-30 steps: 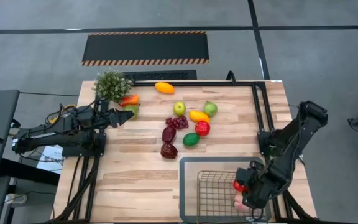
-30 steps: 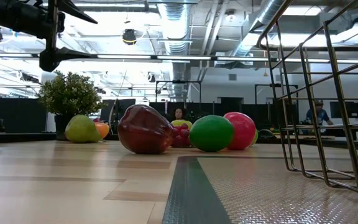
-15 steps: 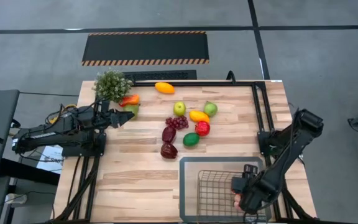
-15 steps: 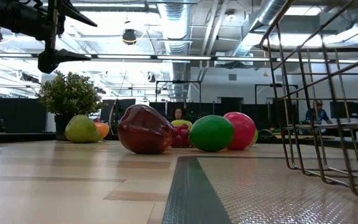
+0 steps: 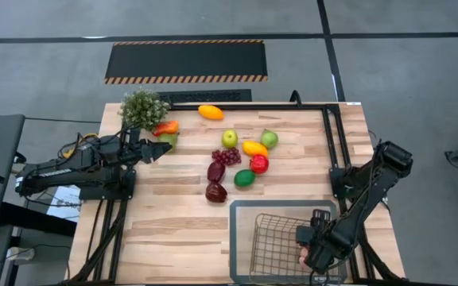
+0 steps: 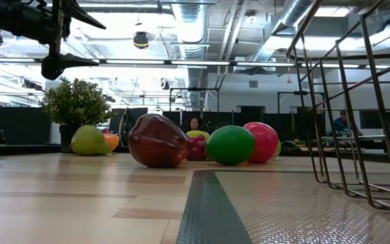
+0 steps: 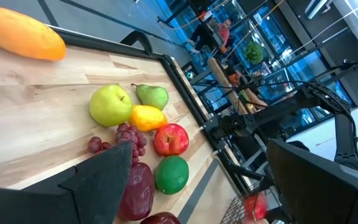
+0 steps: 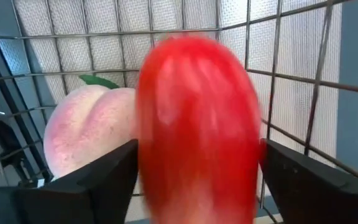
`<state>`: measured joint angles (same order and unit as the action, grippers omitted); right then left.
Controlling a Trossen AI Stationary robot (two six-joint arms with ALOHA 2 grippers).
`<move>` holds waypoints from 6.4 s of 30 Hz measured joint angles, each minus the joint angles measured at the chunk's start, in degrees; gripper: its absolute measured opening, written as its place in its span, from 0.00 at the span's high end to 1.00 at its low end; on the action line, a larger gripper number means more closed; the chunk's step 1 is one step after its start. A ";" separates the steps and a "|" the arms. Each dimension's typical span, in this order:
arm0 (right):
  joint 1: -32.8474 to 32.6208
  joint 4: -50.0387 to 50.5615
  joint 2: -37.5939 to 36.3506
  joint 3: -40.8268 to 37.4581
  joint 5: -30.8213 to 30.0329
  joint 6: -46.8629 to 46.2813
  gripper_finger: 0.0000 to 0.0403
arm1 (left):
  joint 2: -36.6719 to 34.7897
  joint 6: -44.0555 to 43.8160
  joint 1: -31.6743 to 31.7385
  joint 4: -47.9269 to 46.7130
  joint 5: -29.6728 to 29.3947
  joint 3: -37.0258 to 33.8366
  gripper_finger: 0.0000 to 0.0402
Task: Build produce basket
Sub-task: Put the red mango into the wire basket, then put the red apple into the wire basket, then put the lime into the basket
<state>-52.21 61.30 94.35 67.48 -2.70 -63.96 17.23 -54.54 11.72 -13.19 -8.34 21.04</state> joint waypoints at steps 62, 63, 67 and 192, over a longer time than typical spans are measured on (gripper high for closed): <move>59.05 -3.03 7.96 11.12 -9.93 -4.86 0.06 | 0.02 1.42 -0.01 -1.63 0.15 0.00 0.10; 59.21 -3.88 7.34 9.50 -9.51 -5.04 0.06 | 0.02 1.42 -0.01 -1.69 0.15 0.00 0.10; 59.53 -10.45 6.16 4.93 -8.23 -4.79 0.06 | 0.02 1.42 -0.02 -1.97 0.11 0.00 0.10; 23.87 -4.72 -10.17 16.81 -2.47 16.44 0.04 | 0.00 0.33 -0.02 -5.74 -0.02 0.00 0.10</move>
<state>-28.33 56.58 84.18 84.29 -5.17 -47.52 17.23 -54.22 11.70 -18.93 -8.36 21.04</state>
